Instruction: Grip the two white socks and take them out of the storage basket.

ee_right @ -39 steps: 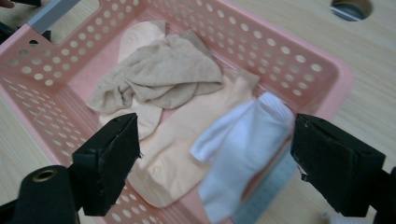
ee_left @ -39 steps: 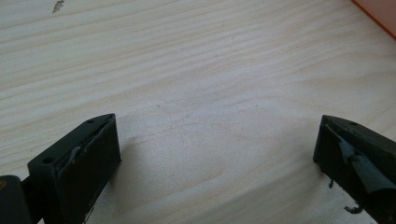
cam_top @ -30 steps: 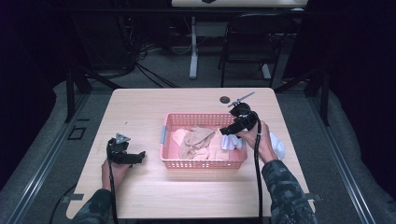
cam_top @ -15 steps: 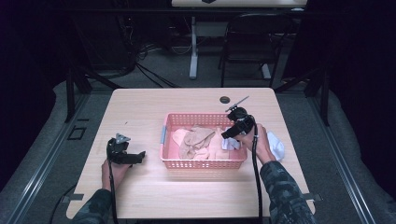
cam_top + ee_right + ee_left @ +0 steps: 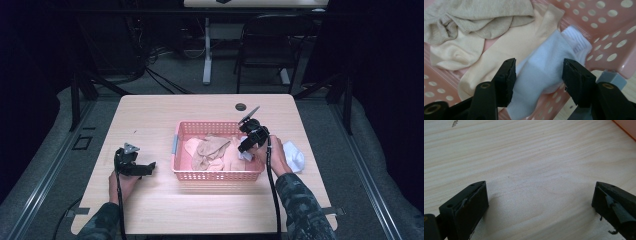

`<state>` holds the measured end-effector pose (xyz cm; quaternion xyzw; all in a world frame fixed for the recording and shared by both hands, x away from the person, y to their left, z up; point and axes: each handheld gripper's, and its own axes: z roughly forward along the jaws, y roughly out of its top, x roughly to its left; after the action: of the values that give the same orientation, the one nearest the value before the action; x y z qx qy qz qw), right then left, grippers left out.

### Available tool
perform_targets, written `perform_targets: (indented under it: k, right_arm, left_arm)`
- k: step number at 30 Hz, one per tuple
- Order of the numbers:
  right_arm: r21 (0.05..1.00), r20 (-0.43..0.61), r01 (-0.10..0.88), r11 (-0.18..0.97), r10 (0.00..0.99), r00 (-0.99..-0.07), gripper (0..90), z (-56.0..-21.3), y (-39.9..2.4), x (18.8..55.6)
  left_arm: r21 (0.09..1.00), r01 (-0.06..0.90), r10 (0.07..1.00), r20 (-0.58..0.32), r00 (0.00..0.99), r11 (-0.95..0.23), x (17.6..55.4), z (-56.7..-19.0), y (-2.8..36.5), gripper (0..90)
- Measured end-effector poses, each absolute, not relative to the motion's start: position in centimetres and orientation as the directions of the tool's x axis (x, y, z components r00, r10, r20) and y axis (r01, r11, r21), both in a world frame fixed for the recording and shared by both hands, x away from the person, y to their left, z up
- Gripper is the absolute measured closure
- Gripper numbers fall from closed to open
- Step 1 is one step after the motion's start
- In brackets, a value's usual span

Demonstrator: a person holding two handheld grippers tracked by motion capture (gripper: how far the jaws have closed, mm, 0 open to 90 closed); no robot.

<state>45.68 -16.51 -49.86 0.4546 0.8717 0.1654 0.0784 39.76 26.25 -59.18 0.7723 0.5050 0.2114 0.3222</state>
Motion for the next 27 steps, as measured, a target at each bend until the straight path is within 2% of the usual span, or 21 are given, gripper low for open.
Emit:
perform_targets:
  k: [9, 11, 12, 13, 15, 16, 21, 27]
  right_arm:
    - [0.319, -0.019, 0.780, 0.539, 0.826, -0.563, 51.4, -50.6, -15.8, 46.0]
    - [0.311, -0.020, 0.778, 0.545, 0.823, -0.568, 59.0, -50.9, -15.6, 46.0]
    - [0.304, -0.020, 0.780, 0.547, 0.822, -0.569, 67.7, -51.2, -15.5, 46.0]
    - [0.304, -0.020, 0.780, 0.547, 0.822, -0.569, 67.7, -51.2, -15.5, 46.0]
    - [0.284, -0.022, 0.772, 0.568, 0.809, -0.587, 77.4, -51.1, -15.4, 46.1]
    - [0.305, -0.007, 0.774, 0.555, 0.814, -0.581, 81.5, -51.2, -15.3, 45.9]
    - [0.346, 0.025, 0.771, 0.534, 0.816, -0.577, 83.3, -50.8, -15.7, 45.7]
    - [0.429, 0.073, 0.748, 0.506, 0.806, -0.587, 83.8, -48.1, -16.5, 44.8]
  left_arm:
    - [0.711, 0.643, 0.916, 0.001, 0.402, -0.283, 39.8, -59.2, 26.3, 0.5]
    - [0.711, 0.643, 0.916, 0.001, 0.402, -0.283, 39.8, -59.2, 26.3, 0.5]
    - [0.711, 0.643, 0.915, 0.002, 0.403, -0.284, 39.8, -59.2, 26.3, 0.5]
    - [0.711, 0.643, 0.915, 0.002, 0.403, -0.284, 39.8, -59.2, 26.3, 0.5]
    - [0.713, 0.643, 0.916, 0.000, 0.401, -0.281, 39.8, -59.2, 26.2, 0.5]
    - [0.713, 0.643, 0.916, 0.000, 0.401, -0.281, 39.8, -59.2, 26.2, 0.5]
    - [0.713, 0.643, 0.916, -0.001, 0.401, -0.281, 39.8, -59.2, 26.2, 0.5]
    - [0.712, 0.643, 0.916, 0.000, 0.401, -0.281, 39.8, -59.2, 26.2, 0.5]
